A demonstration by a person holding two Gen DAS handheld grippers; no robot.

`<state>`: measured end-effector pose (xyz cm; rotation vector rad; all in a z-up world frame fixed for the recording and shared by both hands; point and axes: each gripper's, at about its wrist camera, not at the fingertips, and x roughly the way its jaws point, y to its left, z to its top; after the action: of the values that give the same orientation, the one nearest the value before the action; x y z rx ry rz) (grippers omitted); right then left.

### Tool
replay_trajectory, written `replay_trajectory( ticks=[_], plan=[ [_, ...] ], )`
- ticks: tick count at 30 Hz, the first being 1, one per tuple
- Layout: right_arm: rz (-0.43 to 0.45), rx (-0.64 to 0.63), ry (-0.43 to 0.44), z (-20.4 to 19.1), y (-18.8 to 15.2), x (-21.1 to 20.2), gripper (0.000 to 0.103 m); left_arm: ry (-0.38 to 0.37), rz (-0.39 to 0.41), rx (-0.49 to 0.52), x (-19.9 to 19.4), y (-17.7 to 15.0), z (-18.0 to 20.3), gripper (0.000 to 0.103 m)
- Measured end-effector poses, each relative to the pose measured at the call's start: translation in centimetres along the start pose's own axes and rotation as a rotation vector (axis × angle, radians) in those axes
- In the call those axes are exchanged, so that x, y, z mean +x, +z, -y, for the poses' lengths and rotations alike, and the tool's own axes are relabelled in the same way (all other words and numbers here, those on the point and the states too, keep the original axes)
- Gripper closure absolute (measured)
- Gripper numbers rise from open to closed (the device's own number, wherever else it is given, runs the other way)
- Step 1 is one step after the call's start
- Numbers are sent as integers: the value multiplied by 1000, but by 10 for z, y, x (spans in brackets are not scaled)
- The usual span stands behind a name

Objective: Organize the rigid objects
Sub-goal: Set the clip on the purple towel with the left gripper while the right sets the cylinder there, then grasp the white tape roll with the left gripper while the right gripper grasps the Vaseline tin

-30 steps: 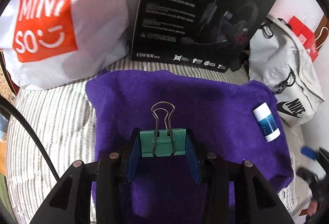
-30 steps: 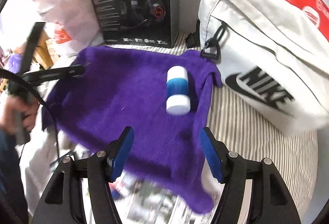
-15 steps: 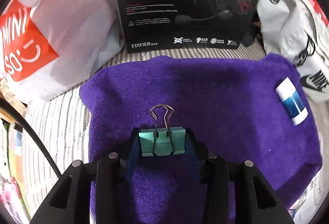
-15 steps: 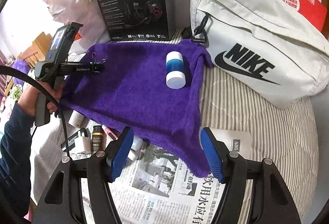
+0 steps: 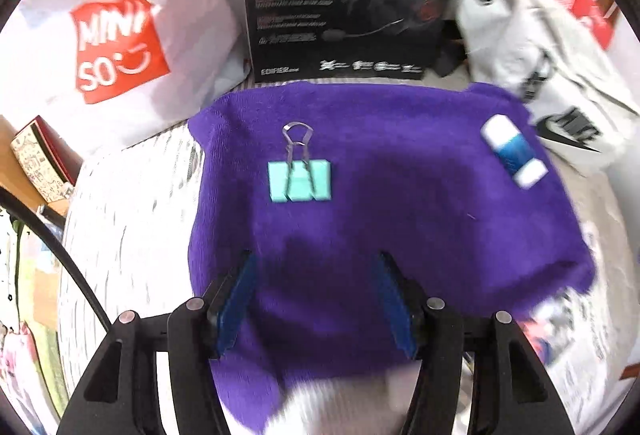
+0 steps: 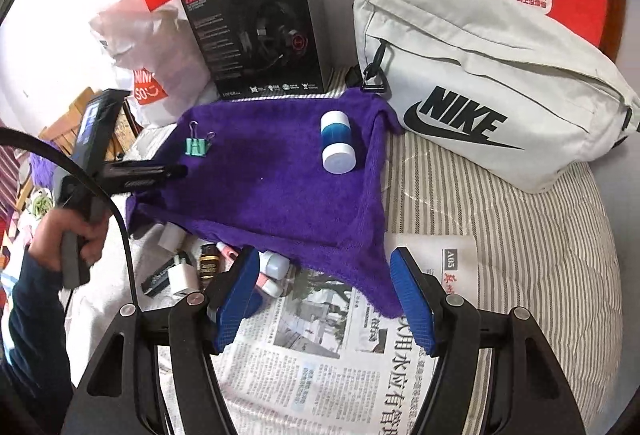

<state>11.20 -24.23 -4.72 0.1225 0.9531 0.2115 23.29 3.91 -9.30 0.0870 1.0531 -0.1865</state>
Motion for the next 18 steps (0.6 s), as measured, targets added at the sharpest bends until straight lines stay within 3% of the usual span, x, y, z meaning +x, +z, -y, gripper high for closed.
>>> replay_trajectory(
  ticks=[8, 15, 18],
  plan=[
    [0, -20, 7, -11, -16, -12, 36, -82, 1, 6, -38, -48, 18, 46],
    [-12, -28, 7, -14, -31, -19, 36, -104, -53, 4, -17, -58, 31, 46],
    [-21, -33, 0, -12, -35, -18, 35, -82, -89, 1, -1, -58, 34, 56]
  ],
)
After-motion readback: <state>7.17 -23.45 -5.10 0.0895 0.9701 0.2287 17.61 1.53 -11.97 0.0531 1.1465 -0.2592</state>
